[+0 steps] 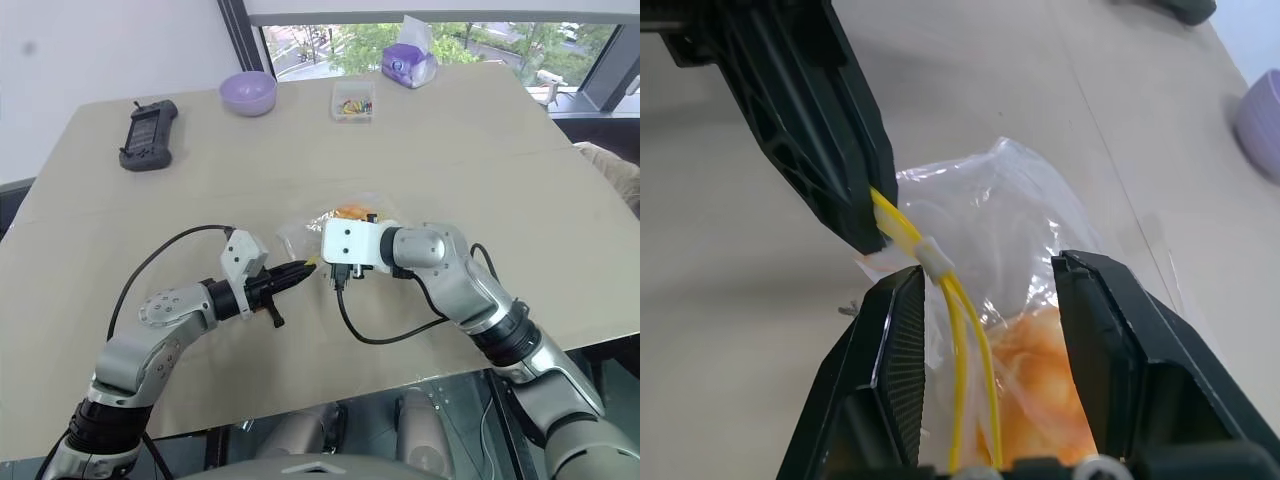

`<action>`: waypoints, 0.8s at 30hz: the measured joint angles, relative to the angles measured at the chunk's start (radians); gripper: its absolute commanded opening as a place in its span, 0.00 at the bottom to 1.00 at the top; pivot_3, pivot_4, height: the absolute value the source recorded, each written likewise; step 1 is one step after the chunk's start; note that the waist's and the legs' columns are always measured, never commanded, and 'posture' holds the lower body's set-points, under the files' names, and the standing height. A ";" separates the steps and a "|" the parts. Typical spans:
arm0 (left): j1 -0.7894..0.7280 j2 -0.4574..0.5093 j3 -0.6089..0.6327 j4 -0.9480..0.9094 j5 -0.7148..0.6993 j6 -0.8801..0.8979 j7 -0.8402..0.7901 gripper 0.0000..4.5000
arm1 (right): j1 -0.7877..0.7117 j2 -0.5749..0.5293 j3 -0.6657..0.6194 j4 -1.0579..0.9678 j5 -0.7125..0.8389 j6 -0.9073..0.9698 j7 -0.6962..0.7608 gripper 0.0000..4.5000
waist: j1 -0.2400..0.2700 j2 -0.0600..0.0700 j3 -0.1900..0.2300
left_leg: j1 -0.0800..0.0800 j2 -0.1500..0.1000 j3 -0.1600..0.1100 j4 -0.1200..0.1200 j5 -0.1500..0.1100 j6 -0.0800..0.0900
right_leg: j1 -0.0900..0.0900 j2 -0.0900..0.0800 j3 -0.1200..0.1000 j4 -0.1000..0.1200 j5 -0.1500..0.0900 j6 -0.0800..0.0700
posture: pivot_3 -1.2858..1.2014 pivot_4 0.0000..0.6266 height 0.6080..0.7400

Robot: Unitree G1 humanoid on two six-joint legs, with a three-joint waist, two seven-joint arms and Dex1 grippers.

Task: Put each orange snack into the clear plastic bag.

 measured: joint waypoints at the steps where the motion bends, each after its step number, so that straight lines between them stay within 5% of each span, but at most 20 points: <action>1: 0.000 0.000 0.000 0.000 0.000 0.000 0.000 0.00 | 0.000 0.005 0.002 0.000 0.000 -0.003 0.002 0.36 | 0.000 0.000 0.000 | 0.000 0.000 0.000 0.000 0.000 0.000 | 0.000 0.000 0.000 0.000 0.000 0.000 | 0.52 0.24 0.97; 4: -0.001 0.000 0.000 0.000 0.000 0.000 0.001 0.00 | 0.000 0.004 0.016 0.000 -0.001 -0.011 0.014 0.09 | 0.001 0.000 0.000 | 0.000 0.000 0.000 0.000 0.000 0.000 | 0.000 0.000 0.000 0.000 0.000 0.000 | 0.52 0.24 0.97; 24: -0.001 0.017 -0.003 0.000 0.000 0.004 -0.022 0.00 | -0.041 -0.078 0.046 0.040 -0.076 -0.127 0.078 0.09 | 0.000 0.000 0.000 | 0.000 0.000 0.000 0.000 0.000 0.000 | 0.000 0.000 0.000 0.000 0.000 0.000 | 0.52 0.24 0.97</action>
